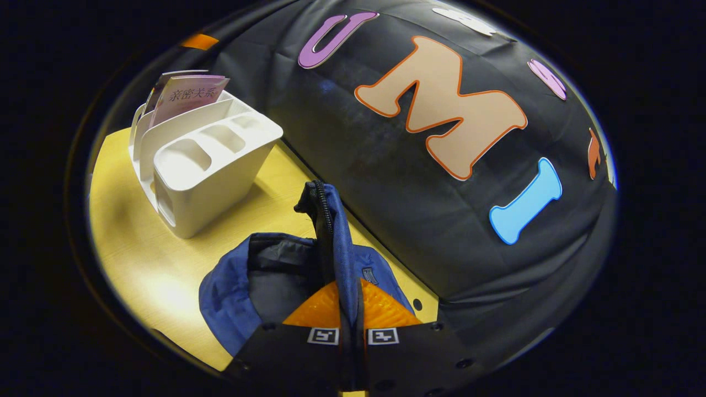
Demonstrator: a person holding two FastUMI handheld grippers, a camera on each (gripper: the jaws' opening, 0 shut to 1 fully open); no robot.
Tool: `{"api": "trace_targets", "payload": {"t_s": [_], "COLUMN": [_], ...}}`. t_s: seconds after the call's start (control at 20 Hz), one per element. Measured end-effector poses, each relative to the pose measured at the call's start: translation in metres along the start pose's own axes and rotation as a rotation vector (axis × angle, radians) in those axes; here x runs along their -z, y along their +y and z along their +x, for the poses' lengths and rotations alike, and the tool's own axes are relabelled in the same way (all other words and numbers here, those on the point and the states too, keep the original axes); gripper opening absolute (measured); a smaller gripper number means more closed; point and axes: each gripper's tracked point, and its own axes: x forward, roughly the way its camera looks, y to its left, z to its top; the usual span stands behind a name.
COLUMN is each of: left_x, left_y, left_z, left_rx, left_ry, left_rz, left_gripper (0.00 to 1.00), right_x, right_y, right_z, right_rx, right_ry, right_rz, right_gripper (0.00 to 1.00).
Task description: Open the schoolbag, grab two books from the bookshelf and put them into the schoolbag.
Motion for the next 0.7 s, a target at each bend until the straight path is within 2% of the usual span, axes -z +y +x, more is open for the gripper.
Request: {"api": "trace_targets", "payload": {"t_s": [0.25,0.7], "left_x": [0.017,0.059], "left_y": [-0.008,-0.002], "left_z": [0.027,0.071], "left_rx": [0.094,0.153], "left_ry": [0.099,0.386], "left_rz": [-0.015,0.004], "left_gripper": [1.00,0.98], "right_x": [0.000,0.004], "right_y": [-0.004,-0.011], "right_z": [-0.002,-0.002], "right_rx": [0.002,0.007], "right_ry": [0.002,0.017], "right_rz": [-0.003,0.001], "right_gripper": [0.05,0.05]}}
